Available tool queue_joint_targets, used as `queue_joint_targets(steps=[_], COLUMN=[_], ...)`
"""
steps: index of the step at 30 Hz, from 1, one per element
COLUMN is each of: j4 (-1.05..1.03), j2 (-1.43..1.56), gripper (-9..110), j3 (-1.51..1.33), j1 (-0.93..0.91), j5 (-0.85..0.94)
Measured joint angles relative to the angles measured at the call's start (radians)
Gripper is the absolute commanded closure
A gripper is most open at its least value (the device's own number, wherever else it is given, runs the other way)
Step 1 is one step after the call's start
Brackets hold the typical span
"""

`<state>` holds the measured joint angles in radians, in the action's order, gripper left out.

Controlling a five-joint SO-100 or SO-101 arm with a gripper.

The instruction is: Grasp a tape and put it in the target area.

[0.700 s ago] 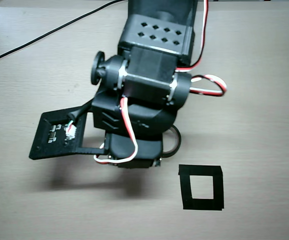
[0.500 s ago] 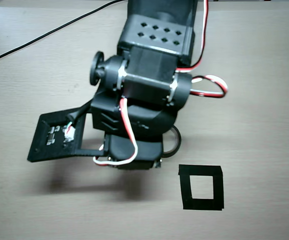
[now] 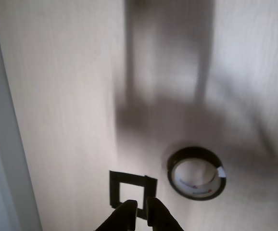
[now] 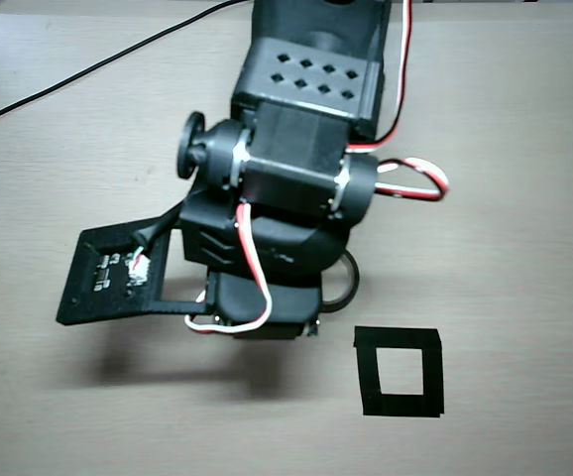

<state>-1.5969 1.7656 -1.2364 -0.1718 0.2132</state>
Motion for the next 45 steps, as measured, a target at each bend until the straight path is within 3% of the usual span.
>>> queue_joint_targets(steps=[35,45], j4=[-0.009,-0.058], j2=[0.0,0.11], gripper=[100,89], j3=[0.0,-0.233], j1=[0.0,-0.014], j5=[0.0,0.169])
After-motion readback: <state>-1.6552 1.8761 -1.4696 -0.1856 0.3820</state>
